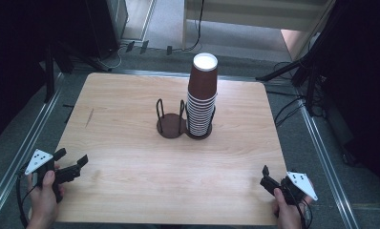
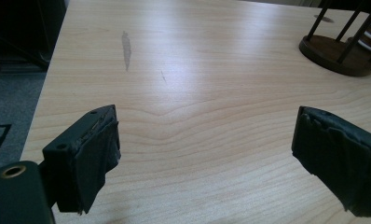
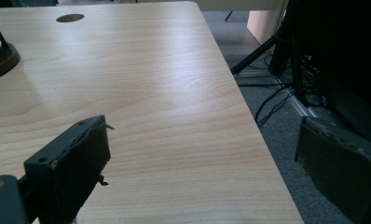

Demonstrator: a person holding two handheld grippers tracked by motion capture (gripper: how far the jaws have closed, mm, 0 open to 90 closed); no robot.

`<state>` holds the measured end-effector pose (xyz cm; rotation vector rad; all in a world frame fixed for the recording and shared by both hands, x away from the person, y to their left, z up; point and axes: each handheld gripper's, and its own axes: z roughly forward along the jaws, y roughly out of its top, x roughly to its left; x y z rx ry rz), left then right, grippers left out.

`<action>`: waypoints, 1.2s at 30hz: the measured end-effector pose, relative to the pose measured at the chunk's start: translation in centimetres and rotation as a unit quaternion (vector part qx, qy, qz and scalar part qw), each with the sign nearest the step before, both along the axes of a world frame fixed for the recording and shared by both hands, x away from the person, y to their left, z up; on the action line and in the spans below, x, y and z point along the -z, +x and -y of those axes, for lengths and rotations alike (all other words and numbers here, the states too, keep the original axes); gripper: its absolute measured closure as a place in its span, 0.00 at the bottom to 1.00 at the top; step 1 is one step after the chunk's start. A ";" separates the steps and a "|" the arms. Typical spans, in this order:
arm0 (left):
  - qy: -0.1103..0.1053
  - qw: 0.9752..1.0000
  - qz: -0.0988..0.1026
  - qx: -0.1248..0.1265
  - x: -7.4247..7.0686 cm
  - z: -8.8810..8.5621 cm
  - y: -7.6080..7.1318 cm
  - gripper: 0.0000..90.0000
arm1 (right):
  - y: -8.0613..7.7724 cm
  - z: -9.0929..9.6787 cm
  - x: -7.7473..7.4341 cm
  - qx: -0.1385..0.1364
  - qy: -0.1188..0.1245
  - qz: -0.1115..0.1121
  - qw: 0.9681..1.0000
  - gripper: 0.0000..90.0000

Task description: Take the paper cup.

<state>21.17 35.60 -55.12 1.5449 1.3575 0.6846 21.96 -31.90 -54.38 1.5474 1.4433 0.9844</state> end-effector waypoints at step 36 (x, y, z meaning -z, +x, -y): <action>-0.009 1.000 -0.001 0.000 0.0 -0.1 0.0 0.09 | 1.1 -3.2 -4.3 -0.066 0.012 0.041 0.997 0.05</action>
